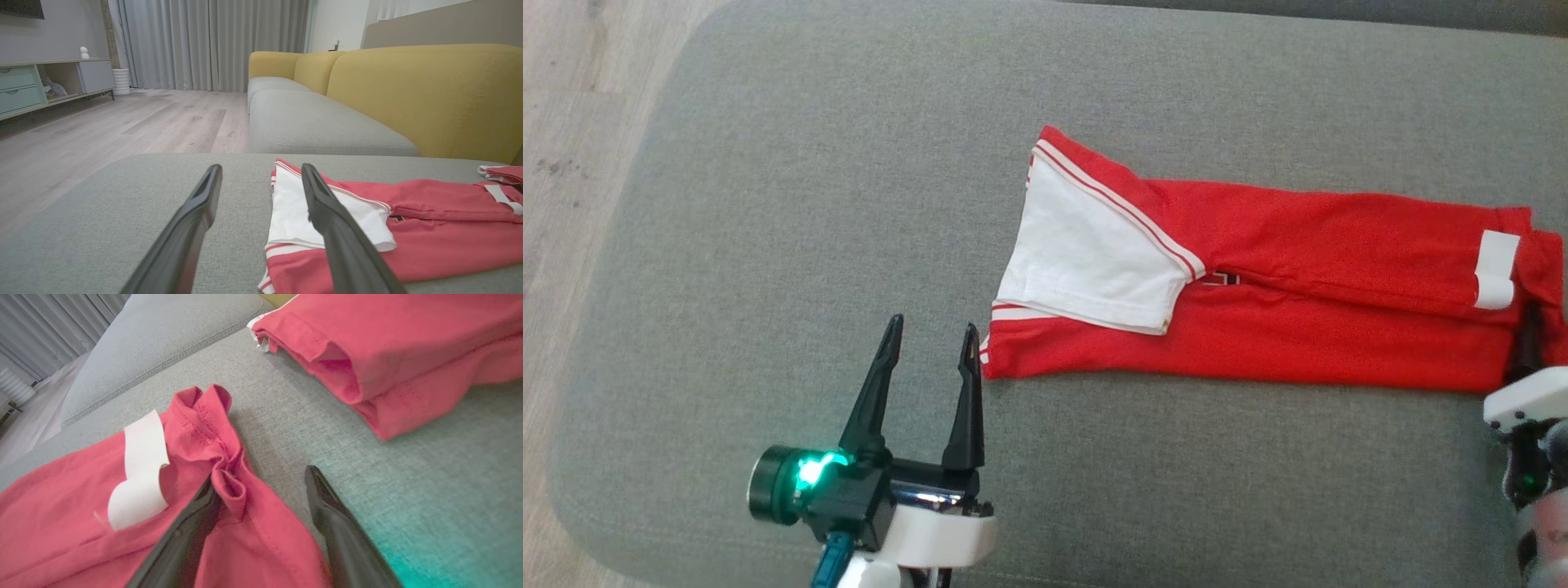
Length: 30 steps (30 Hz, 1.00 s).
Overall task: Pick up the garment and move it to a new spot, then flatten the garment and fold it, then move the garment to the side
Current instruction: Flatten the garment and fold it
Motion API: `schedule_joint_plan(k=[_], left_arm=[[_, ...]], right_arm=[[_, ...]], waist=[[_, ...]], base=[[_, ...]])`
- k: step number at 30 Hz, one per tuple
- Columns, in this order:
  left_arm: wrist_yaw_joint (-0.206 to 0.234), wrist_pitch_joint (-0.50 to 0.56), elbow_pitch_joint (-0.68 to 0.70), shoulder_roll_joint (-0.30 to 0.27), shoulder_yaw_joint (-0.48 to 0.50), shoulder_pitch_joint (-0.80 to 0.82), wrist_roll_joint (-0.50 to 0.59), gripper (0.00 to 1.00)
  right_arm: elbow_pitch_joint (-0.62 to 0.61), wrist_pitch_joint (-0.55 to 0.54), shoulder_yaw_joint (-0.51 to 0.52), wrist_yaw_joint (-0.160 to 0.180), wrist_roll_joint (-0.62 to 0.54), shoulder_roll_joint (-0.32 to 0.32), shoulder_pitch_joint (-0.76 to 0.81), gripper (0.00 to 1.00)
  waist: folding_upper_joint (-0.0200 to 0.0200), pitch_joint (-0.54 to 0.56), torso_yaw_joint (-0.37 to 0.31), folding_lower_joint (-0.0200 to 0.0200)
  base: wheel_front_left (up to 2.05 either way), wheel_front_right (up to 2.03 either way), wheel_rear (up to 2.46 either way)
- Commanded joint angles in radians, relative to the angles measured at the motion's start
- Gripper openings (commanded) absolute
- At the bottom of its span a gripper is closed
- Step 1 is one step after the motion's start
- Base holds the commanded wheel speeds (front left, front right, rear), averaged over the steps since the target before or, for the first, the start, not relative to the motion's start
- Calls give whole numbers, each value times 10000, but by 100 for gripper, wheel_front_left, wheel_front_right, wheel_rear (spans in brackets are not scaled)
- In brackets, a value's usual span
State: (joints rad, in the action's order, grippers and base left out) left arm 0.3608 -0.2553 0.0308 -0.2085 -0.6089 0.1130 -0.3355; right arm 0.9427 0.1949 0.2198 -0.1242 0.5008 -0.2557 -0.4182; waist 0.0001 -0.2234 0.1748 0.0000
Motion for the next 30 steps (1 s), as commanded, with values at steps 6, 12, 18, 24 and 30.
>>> schedule_joint_plan(k=[6,12,18,24,30], left_arm=[[-483,-64,116,327,885,-120,511,100],[-985,-64,282,501,1310,-404,1002,100],[-1403,-64,280,691,1590,-795,1216,100],[-1716,-64,242,897,1916,-1087,1345,100],[-2108,-64,168,1077,2136,-1118,1565,100]], right_arm=[[745,-58,-343,-65,-366,455,-358,0],[494,410,-184,-65,112,256,-417,0],[-337,470,53,-65,870,-367,-256,0],[-2256,-148,-705,-65,1506,-81,-52,0],[-4398,-896,-1647,-65,1442,770,-5,0]], waist=[[-1,144,89,0],[-1,539,14,0],[-1,951,79,0],[-1,1194,209,0],[-1,1213,637,0]], base=[[0,0,0],[0,0,0],[0,0,0],[0,0,0],[0,0,0]])
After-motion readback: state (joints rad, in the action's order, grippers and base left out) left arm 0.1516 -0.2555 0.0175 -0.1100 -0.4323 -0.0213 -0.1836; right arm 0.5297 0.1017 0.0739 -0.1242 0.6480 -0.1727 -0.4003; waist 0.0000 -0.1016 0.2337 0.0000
